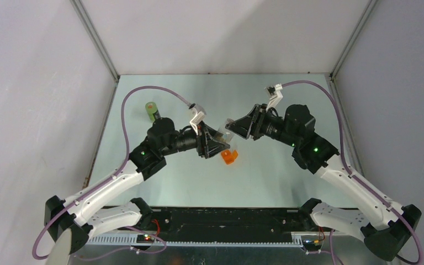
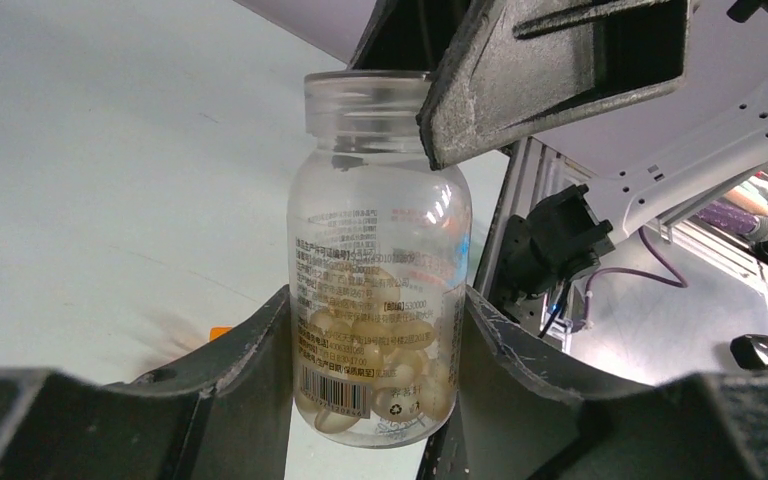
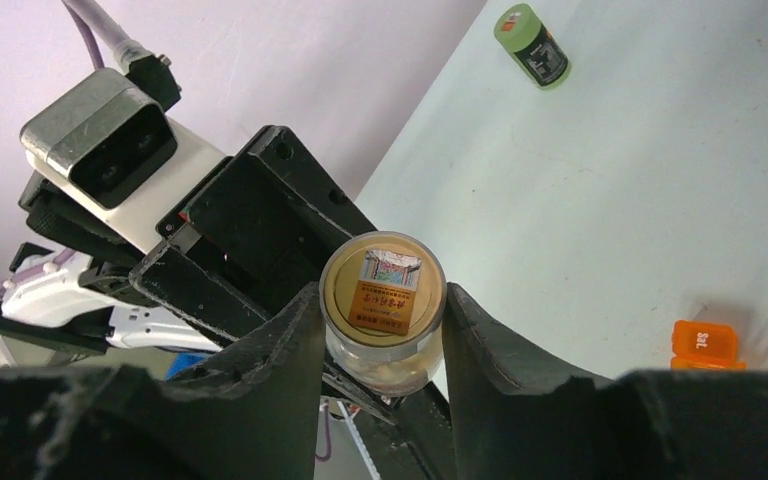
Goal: Sort the pills into containers
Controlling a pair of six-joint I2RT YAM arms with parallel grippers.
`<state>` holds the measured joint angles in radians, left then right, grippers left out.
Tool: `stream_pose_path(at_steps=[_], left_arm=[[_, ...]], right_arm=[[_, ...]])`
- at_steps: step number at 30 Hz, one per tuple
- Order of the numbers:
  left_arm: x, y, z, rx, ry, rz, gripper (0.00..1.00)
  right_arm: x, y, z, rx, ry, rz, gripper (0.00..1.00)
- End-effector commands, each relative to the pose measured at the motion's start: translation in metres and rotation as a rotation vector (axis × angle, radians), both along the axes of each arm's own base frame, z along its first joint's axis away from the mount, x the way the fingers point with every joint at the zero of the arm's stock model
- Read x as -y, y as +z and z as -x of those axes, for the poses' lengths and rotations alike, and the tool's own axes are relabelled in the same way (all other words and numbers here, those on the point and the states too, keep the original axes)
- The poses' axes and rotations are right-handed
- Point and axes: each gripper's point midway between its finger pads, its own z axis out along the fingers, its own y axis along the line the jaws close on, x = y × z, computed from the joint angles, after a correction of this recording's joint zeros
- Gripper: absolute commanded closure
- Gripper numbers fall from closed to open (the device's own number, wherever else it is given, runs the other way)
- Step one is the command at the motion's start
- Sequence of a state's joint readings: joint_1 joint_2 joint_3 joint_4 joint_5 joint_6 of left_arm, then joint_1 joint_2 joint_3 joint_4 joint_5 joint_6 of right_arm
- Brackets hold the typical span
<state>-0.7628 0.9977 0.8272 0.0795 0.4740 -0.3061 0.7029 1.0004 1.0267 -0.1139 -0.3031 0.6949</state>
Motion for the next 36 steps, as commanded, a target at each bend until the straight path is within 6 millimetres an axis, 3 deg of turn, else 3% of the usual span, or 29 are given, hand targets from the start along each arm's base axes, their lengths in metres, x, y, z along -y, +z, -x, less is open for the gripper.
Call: stream_pose_path(at_steps=[1, 4, 5, 7, 11, 12, 13, 14, 16, 18, 21, 24, 30, 34, 36], left_arm=[[0.001, 0.037, 0.007, 0.077, -0.040, 0.067, 1.00], [0.003, 0.040, 0.019, 0.083, -0.107, 0.075, 1.00], [0.003, 0.041, 0.023, 0.087, -0.128, 0.077, 1.00], [0.004, 0.040, 0.032, 0.093, -0.182, 0.079, 1.00], [0.003, 0.041, 0.036, 0.106, -0.201, 0.087, 1.00], [0.003, 0.043, 0.036, 0.111, -0.197, 0.091, 1.00], [0.003, 0.043, 0.035, 0.112, -0.193, 0.091, 1.00], [0.003, 0.043, 0.033, 0.114, -0.183, 0.091, 1.00], [0.004, 0.044, 0.029, 0.116, -0.166, 0.090, 1.00], [0.004, 0.042, 0.024, 0.115, -0.145, 0.085, 1.00], [0.004, 0.040, 0.018, 0.110, -0.111, 0.079, 1.00], [0.003, 0.040, 0.013, 0.107, -0.088, 0.076, 1.00], [0.004, 0.038, 0.010, 0.099, -0.073, 0.070, 1.00], [0.003, 0.036, 0.010, 0.094, -0.070, 0.062, 1.00], [0.002, 0.034, 0.012, 0.094, -0.075, 0.059, 1.00]], right_arm=[[0.004, 0.035, 0.007, 0.194, 0.091, -0.009, 0.84], [0.003, 0.042, 0.043, 0.415, 0.366, 0.003, 0.99], [0.005, 0.040, 0.061, 0.517, 0.474, 0.022, 1.00], [0.010, 0.033, 0.076, 0.571, 0.568, 0.046, 1.00], [0.015, 0.030, 0.072, 0.549, 0.570, 0.051, 0.97], [0.015, 0.030, 0.068, 0.533, 0.542, 0.055, 0.72], [0.015, 0.029, 0.058, 0.502, 0.482, 0.064, 0.58], [0.014, 0.029, 0.052, 0.485, 0.447, 0.067, 0.24], [0.015, 0.029, 0.033, 0.400, 0.326, 0.065, 0.03], [0.016, 0.029, 0.017, 0.320, 0.230, 0.050, 0.01], [0.018, 0.028, 0.001, 0.216, 0.117, 0.022, 0.02], [0.015, 0.032, -0.001, 0.149, 0.069, -0.020, 0.18], [0.002, 0.038, 0.012, 0.153, 0.113, -0.050, 0.41], [0.003, 0.042, 0.020, 0.187, 0.160, -0.051, 0.49], [0.007, 0.045, 0.023, 0.215, 0.190, -0.055, 0.60]])
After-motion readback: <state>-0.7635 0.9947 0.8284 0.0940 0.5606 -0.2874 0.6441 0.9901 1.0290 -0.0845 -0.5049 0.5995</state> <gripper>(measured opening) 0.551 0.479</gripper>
